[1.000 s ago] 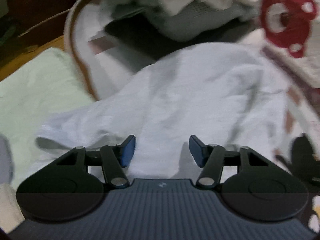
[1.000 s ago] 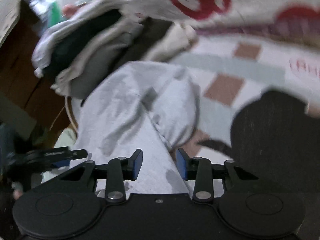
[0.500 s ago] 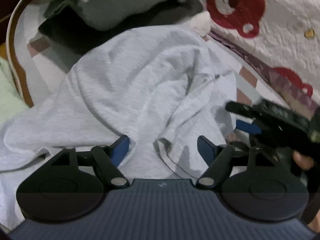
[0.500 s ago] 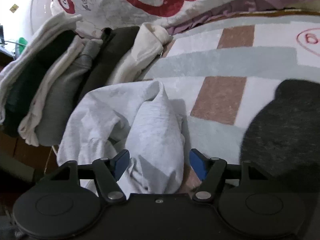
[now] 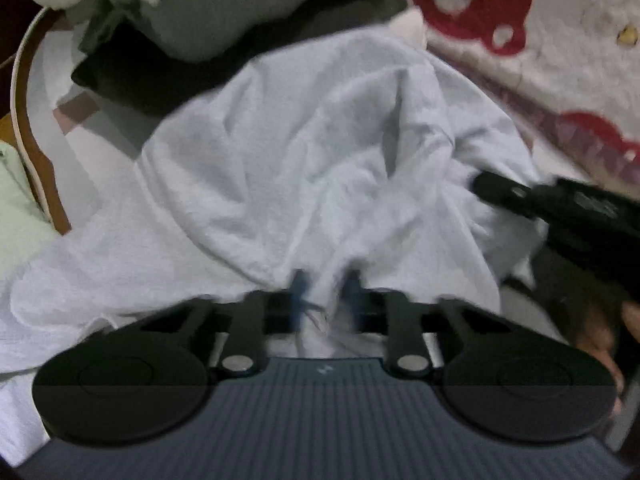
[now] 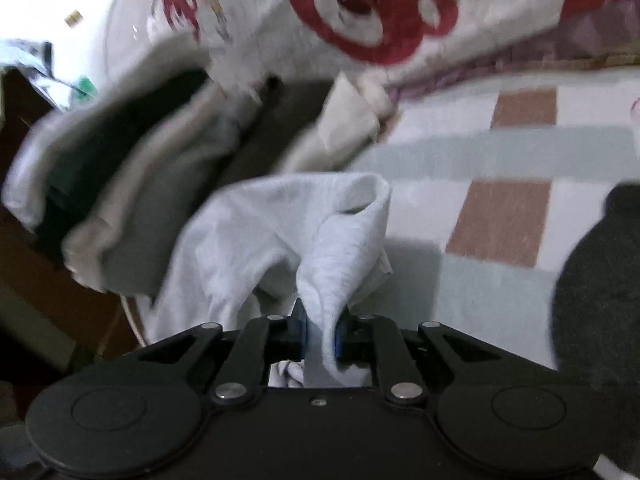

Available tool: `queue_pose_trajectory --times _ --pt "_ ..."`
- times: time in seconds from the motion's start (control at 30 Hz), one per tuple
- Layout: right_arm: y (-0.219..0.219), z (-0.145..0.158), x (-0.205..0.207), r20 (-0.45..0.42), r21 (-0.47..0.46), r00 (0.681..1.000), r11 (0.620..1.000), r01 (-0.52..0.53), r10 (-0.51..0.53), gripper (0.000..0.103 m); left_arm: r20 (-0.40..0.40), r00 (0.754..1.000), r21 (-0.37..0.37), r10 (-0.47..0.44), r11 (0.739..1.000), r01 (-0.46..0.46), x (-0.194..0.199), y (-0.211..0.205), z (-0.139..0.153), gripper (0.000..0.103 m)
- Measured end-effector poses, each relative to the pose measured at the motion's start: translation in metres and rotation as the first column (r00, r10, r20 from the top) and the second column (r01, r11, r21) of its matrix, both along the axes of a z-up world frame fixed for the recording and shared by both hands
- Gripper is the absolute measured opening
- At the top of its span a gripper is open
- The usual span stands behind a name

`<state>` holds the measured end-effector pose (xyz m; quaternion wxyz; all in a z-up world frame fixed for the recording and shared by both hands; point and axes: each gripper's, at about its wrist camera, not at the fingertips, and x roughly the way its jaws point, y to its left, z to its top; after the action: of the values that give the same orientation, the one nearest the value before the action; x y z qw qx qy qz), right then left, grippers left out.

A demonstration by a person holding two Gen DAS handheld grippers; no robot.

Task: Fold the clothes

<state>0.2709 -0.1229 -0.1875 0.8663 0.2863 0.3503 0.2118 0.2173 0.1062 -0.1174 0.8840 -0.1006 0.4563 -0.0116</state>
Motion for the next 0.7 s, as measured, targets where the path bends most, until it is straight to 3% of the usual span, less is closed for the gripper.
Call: queue_pose_trajectory --times 0.2,0.33,0.4,0.53,0.7 --pt "-0.021 0.075 -0.057 0.207 -0.198 0.978 0.980 0.009 0.033 0.013 0.141 0.985 0.052 -0.096 0.995 0.089 -0.027 -0.019 0.031 0.007" --pt "-0.039 0.103 -0.097 0.244 -0.318 0.969 0.947 0.053 0.027 0.013 0.228 0.944 0.003 -0.239 0.970 0.245 -0.054 -0.037 0.045 0.005" --pt "-0.047 0.109 -0.126 0.248 -0.379 0.968 0.922 0.077 0.022 0.013 0.230 0.930 0.014 -0.286 0.957 0.291 -0.062 -0.052 0.044 0.005" --pt "-0.072 0.112 -0.177 0.260 -0.413 0.965 0.902 0.127 -0.017 0.013 0.215 0.913 -0.083 -0.347 0.925 0.371 -0.082 -0.076 0.041 0.005" --pt "-0.104 0.138 -0.210 0.247 -0.448 0.968 0.879 0.162 -0.052 0.012 0.240 0.865 -0.197 -0.440 0.850 0.488 -0.110 -0.115 0.039 0.005"
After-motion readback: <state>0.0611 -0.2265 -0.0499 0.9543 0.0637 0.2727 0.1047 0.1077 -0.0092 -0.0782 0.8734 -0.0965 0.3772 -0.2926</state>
